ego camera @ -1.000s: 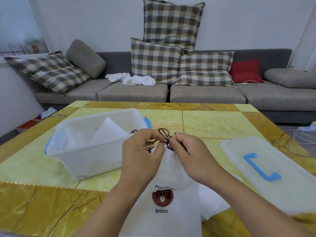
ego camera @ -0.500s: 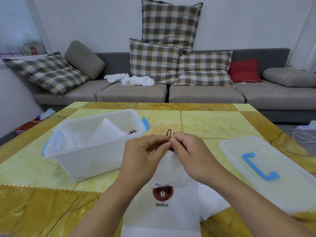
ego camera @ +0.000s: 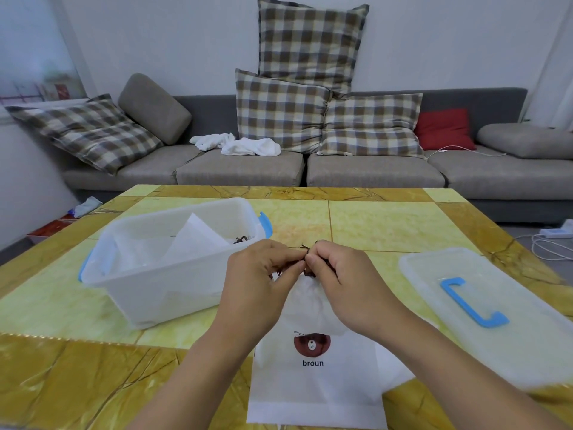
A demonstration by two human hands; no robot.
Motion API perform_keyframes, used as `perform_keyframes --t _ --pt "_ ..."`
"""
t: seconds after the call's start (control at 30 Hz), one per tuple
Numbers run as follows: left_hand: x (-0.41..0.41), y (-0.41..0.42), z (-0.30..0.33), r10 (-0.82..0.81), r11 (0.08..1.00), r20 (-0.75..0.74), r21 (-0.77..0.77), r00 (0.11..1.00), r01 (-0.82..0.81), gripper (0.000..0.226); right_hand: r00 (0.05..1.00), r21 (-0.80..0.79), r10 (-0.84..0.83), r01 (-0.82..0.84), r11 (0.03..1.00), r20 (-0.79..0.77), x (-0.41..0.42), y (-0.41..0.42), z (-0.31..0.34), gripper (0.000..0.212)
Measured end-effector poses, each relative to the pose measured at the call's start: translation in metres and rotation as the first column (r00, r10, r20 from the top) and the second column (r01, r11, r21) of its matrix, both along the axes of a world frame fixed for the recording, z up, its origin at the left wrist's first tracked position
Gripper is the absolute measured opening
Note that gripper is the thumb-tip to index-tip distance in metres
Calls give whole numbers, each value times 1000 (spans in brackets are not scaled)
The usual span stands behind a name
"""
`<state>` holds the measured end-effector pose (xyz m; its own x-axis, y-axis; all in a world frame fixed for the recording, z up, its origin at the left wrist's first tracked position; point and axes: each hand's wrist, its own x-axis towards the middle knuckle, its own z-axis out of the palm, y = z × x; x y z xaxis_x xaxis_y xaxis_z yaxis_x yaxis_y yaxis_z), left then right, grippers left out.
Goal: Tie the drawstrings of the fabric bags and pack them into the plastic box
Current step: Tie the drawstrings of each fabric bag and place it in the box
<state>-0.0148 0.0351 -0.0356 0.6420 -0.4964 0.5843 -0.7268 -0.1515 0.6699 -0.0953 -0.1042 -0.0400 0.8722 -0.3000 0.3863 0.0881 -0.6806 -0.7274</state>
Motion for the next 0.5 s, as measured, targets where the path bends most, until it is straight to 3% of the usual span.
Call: perform_keyframes --t 0.1,0.2,0.3,0.43,0.5 --pt "0 -1 -1 -45 996 -76 72 996 50 25 1000 -101 -5 4 995 -8 0 1 -4 27" --pt "3 -3 -6 -42 985 -51 164 998 50 20 1000 -180 9 -9 984 -2 0 1 -6 29" --pt "5 -1 -6 -55 985 -90 156 994 68 20 1000 -222 19 -19 975 -1 0 1 -4 30" --pt "4 0 -6 -106 987 -344 78 933 141 20 1000 -303 26 -20 953 16 -1 -1 3 28" --pt "-1 -1 -1 -189 979 -554 -43 811 198 23 996 -323 38 -12 946 75 -2 -2 7 29"
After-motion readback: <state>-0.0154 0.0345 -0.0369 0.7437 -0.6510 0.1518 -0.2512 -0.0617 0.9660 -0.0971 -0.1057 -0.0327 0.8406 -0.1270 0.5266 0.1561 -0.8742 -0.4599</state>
